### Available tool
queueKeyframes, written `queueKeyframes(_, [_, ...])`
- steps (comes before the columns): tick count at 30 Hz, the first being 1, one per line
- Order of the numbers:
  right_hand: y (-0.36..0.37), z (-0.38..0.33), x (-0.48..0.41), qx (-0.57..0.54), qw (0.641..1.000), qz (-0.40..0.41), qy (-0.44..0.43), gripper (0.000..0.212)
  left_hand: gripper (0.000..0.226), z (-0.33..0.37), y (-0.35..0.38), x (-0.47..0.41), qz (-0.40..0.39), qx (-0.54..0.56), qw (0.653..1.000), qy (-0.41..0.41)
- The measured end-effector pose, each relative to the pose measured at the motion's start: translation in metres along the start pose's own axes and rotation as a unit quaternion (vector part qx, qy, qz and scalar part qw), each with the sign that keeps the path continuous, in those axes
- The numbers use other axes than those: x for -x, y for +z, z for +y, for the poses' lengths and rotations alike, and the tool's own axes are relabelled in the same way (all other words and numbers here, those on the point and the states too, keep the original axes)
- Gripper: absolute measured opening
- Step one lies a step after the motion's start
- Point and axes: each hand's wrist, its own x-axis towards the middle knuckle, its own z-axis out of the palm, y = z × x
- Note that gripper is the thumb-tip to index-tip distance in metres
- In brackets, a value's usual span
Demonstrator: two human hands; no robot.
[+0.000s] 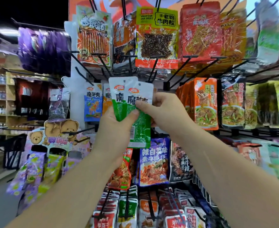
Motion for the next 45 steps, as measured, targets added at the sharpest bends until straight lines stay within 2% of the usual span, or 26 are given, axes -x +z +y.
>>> queueKeyframes(1, [-0.002, 0.002, 0.004, -0.006, 1.000, 0.009, 0.002, 0.037, 0.019, 0.003, 0.003, 0.005, 0.004, 0.010, 1.000, -0.007])
queueKeyframes(3, [-0.005, 0.001, 0.010, -0.014, 0.999, 0.026, 0.021, 0.050, 0.031, 0.004, 0.003, 0.009, 0.011, 0.027, 0.999, -0.026])
queueKeyframes(4, [-0.006, 0.001, 0.011, -0.027, 0.999, 0.031, 0.027, 0.047, 0.033, 0.007, 0.003, 0.011, 0.007, 0.032, 0.999, -0.031])
queueKeyframes(7, [-0.011, 0.000, 0.019, -0.079, 0.995, 0.042, 0.044, 0.006, 0.053, 0.009, -0.004, 0.014, -0.015, 0.015, 1.000, -0.019])
queueKeyframes(8, [-0.013, -0.001, 0.020, -0.098, 0.993, 0.049, 0.053, 0.004, 0.058, 0.011, -0.006, 0.016, -0.017, 0.005, 1.000, -0.019])
queueKeyframes(12, [-0.016, -0.007, 0.021, -0.227, 0.970, 0.028, 0.083, 0.018, 0.058, 0.010, -0.028, 0.004, 0.046, -0.071, 0.996, -0.003])
queueKeyframes(14, [-0.015, -0.009, 0.019, -0.255, 0.962, 0.020, 0.092, 0.016, 0.057, 0.014, -0.037, 0.003, 0.058, -0.102, 0.993, 0.015])
queueKeyframes(16, [-0.010, -0.012, 0.017, -0.226, 0.970, 0.030, 0.080, 0.003, 0.045, 0.018, -0.048, -0.003, 0.064, -0.121, 0.990, 0.033])
queueKeyframes(18, [-0.004, -0.017, 0.014, -0.183, 0.979, 0.039, 0.075, 0.028, 0.040, 0.023, -0.059, -0.008, 0.060, -0.147, 0.985, 0.059])
queueKeyframes(20, [0.004, -0.022, 0.009, -0.163, 0.981, 0.056, 0.088, 0.064, 0.035, 0.030, -0.070, -0.014, 0.065, -0.189, 0.976, 0.085])
queueKeyframes(21, [0.008, -0.024, 0.005, -0.154, 0.981, 0.068, 0.092, 0.066, 0.030, 0.034, -0.075, -0.018, 0.072, -0.209, 0.970, 0.096])
queueKeyframes(24, [0.019, -0.023, -0.014, -0.113, 0.984, 0.113, 0.079, 0.040, 0.015, 0.036, -0.089, -0.029, 0.066, -0.242, 0.962, 0.106])
queueKeyframes(28, [0.033, -0.027, -0.036, -0.071, 0.981, 0.164, 0.071, 0.044, 0.015, 0.031, -0.094, -0.040, 0.032, -0.244, 0.966, 0.079])
queueKeyframes(32, [0.040, -0.032, -0.056, -0.012, 0.985, 0.169, 0.042, 0.028, 0.048, 0.025, -0.091, -0.045, 0.020, -0.215, 0.975, 0.049])
queueKeyframes(35, [0.045, -0.029, -0.073, -0.011, 0.983, 0.181, 0.031, 0.036, 0.053, 0.021, -0.096, -0.051, 0.020, -0.186, 0.982, 0.018])
queueKeyframes(39, [0.052, -0.029, -0.083, -0.034, 0.979, 0.198, 0.035, 0.036, 0.031, 0.014, -0.110, -0.056, 0.010, -0.179, 0.984, -0.010])
queueKeyframes(42, [0.051, -0.028, -0.087, -0.038, 0.979, 0.199, 0.033, 0.033, 0.048, 0.013, -0.113, -0.058, 0.010, -0.150, 0.988, -0.023])
queueKeyframes(45, [0.054, -0.028, -0.090, -0.034, 0.980, 0.197, 0.017, 0.045, 0.054, 0.011, -0.114, -0.061, 0.029, -0.112, 0.993, -0.023])
